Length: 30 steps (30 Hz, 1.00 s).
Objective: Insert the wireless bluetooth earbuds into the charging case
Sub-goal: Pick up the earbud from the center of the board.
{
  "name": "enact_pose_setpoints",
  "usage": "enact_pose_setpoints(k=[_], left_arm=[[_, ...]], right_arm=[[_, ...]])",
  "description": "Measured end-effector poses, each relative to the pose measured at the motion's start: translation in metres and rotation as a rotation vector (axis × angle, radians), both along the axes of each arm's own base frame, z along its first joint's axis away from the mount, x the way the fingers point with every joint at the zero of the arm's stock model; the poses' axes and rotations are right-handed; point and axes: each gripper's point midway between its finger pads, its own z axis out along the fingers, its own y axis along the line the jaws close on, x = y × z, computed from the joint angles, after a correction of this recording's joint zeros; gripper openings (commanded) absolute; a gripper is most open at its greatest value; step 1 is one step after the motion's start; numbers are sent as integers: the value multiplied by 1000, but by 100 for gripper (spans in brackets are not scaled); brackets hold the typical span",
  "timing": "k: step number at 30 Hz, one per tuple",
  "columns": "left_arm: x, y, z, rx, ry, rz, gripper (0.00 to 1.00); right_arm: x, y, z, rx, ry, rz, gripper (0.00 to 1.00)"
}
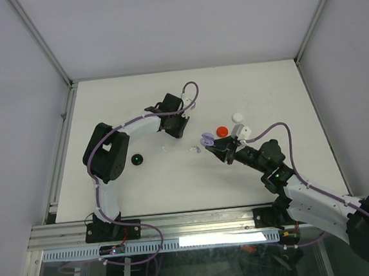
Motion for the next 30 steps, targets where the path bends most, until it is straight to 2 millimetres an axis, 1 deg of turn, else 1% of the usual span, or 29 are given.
enact_pose_setpoints(k=[4, 5, 7, 12, 17, 20, 25, 30], left_arm=[[-7, 2, 7, -27, 10, 41, 14], [-10, 3, 12, -38, 9, 50, 14], [-13, 3, 26, -77, -11, 73, 14], [-15, -1, 82, -232, -124, 132, 14], [-24, -4, 134, -426, -210, 192, 16], [-30, -6, 157, -536, -233, 227, 17], [-46, -12, 198, -762, -246, 262, 16], [-64, -17, 228, -959, -239, 255, 15]], right_arm=[[1, 1, -2, -3, 4, 0, 8], [2, 1, -3, -4, 5, -1, 8], [3, 2, -3, -4, 6, -2, 8], [8, 3, -2, 12, 4, -15, 8], [13, 5, -3, 26, 13, -31, 7], [16, 4, 0, 41, 9, -48, 8], [20, 3, 10, 80, -13, -66, 8], [22, 6, 22, 124, -44, -61, 8]])
